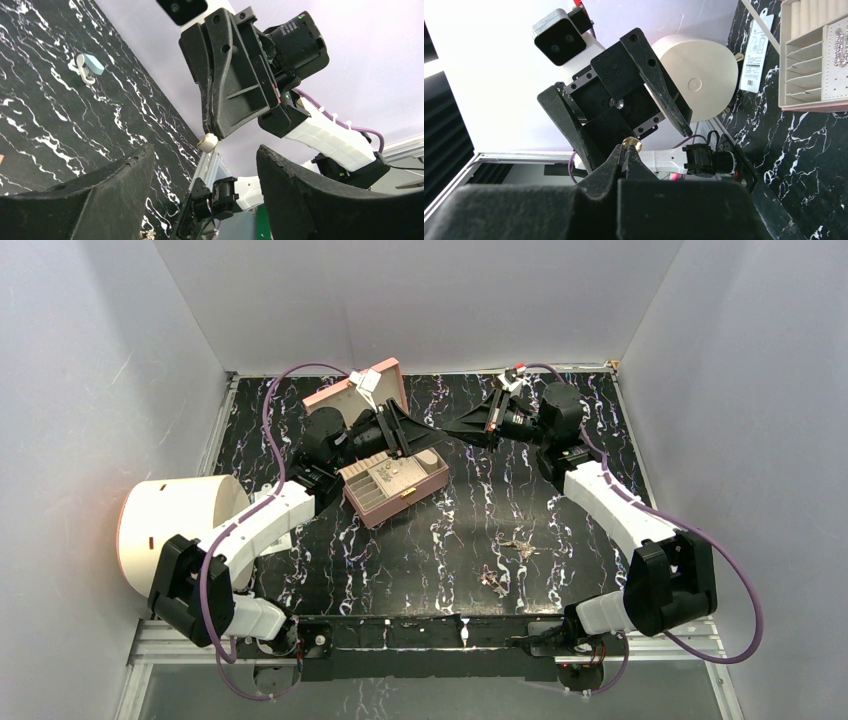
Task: Organize the mixed jewelry
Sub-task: Pick up the jewelry from the center of the board.
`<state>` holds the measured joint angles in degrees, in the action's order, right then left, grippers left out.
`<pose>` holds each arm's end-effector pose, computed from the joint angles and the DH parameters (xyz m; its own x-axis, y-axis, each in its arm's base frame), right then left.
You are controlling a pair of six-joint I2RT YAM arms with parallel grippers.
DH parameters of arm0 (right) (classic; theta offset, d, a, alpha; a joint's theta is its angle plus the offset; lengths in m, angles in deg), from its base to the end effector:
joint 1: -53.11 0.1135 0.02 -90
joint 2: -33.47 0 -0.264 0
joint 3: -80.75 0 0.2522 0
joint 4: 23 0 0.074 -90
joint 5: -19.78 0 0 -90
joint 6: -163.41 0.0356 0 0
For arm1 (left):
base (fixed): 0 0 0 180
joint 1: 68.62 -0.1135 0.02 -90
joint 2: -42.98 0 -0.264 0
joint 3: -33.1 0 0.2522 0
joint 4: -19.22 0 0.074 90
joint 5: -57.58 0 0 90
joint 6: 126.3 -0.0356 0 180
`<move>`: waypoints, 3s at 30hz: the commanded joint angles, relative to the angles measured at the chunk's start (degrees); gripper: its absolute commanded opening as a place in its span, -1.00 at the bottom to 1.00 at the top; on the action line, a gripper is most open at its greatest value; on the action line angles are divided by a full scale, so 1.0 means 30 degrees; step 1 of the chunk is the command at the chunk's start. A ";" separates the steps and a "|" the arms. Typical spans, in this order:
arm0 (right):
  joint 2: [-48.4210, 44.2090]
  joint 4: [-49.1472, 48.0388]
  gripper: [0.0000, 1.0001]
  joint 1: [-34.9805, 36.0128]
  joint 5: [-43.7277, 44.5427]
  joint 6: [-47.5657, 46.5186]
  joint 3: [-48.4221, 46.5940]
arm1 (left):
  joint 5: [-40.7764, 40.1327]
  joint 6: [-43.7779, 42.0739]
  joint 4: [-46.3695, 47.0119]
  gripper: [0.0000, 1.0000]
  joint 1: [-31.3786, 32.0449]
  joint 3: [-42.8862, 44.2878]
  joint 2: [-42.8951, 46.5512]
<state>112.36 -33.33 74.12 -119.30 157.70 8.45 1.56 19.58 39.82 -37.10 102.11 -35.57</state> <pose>0.2861 0.1387 0.3500 -0.9280 0.3418 -0.1483 -0.1540 0.0107 0.9880 0.2606 -0.1832 0.3503 -0.6543 -0.4041 -0.6393 0.6408 0.1526 -0.7523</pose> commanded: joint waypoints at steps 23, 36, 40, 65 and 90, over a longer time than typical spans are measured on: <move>0.0116 0.0773 -1.00 -0.0039 -0.0618 0.1113 -0.1025 | -0.0379 -0.0167 0.1522 -0.35 -0.0211 0.0456 0.0451; 0.0459 0.0582 -1.00 -0.0062 -0.0700 0.1347 -0.1318 | -0.0090 -0.0147 0.1533 -0.41 -0.0252 0.0027 0.0751; 0.0465 0.0423 -1.00 -0.0095 -0.0813 0.1574 -0.1315 | -0.0076 -0.0501 0.1270 -0.28 -0.0255 -0.0053 0.0780; 0.0943 0.1832 -1.00 -0.0179 -0.1546 0.1727 -0.1362 | 0.0793 -0.2878 0.0003 -0.19 -0.0226 0.1132 0.0076; 0.1226 0.1938 -1.00 -0.0245 -0.1812 0.2138 -0.1287 | 0.0247 -0.5718 -0.3056 -0.49 0.0096 0.1547 0.0180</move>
<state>115.72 -25.70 73.73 -123.21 163.62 7.09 2.76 5.18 31.23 -36.99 103.83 -36.09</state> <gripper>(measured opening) 0.012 0.265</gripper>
